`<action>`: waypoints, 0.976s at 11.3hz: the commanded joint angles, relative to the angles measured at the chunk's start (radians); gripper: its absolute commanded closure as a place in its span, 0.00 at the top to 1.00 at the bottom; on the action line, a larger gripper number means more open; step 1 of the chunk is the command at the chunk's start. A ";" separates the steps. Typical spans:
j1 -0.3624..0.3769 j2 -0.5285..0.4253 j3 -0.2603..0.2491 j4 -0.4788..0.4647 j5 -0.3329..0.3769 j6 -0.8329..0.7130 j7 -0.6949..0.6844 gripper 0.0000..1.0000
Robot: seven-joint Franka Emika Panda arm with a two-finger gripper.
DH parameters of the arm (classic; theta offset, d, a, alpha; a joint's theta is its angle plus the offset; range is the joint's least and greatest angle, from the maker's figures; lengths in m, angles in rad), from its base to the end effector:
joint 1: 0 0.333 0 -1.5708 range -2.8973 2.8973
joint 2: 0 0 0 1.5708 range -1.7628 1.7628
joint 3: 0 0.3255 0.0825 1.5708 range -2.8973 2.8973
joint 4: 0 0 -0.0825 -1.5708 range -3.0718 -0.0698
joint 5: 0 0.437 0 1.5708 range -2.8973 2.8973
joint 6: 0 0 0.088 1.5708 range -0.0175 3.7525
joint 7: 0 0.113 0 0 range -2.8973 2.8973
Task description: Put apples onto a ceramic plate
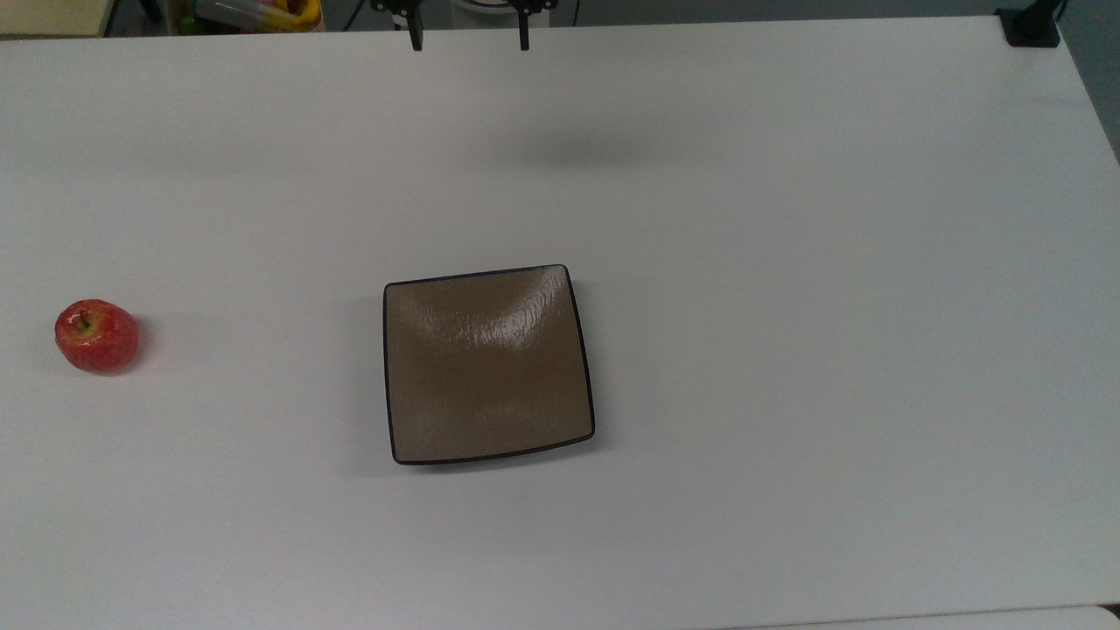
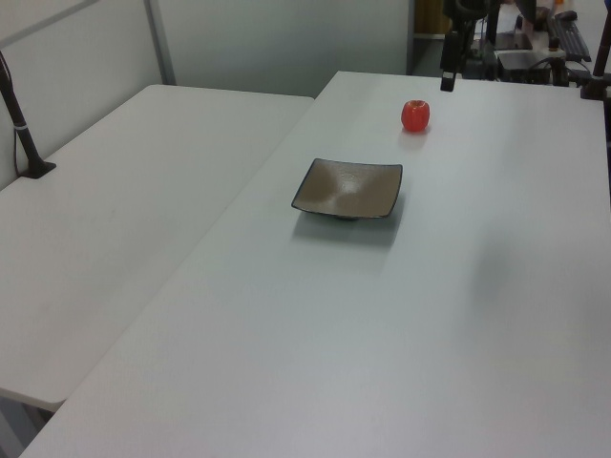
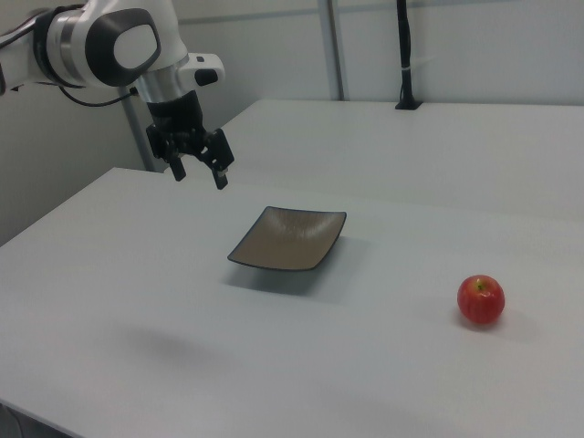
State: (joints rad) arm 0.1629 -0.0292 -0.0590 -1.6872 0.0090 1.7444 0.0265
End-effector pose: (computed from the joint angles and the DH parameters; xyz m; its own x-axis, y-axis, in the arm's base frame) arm 0.6096 0.0640 0.5999 0.9935 0.0753 0.0859 0.0767 -0.9970 -0.0130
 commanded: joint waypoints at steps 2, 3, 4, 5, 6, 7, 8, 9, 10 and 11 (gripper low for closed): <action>-0.037 -0.012 -0.010 -0.008 0.026 -0.083 -0.178 1.00; -0.045 -0.009 -0.010 -0.002 0.022 -0.085 -0.219 1.00; -0.060 -0.003 -0.010 0.013 0.013 -0.085 -0.252 1.00; -0.084 0.020 -0.010 0.059 0.014 -0.092 -0.272 1.00; -0.100 0.067 -0.012 0.146 0.011 -0.145 -0.273 1.00; -0.115 0.136 -0.018 0.256 0.009 -0.188 -0.281 1.00; -0.144 0.197 -0.028 0.338 0.011 -0.193 -0.301 1.00; -0.160 0.246 -0.047 0.383 0.008 -0.180 -0.338 1.00; -0.172 0.303 -0.088 0.432 0.009 -0.168 -0.406 1.00; -0.212 0.345 -0.105 0.454 0.011 -0.136 -0.498 1.00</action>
State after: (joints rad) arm 0.0028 0.1646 -0.1077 -1.3801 0.0086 1.6053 -0.3056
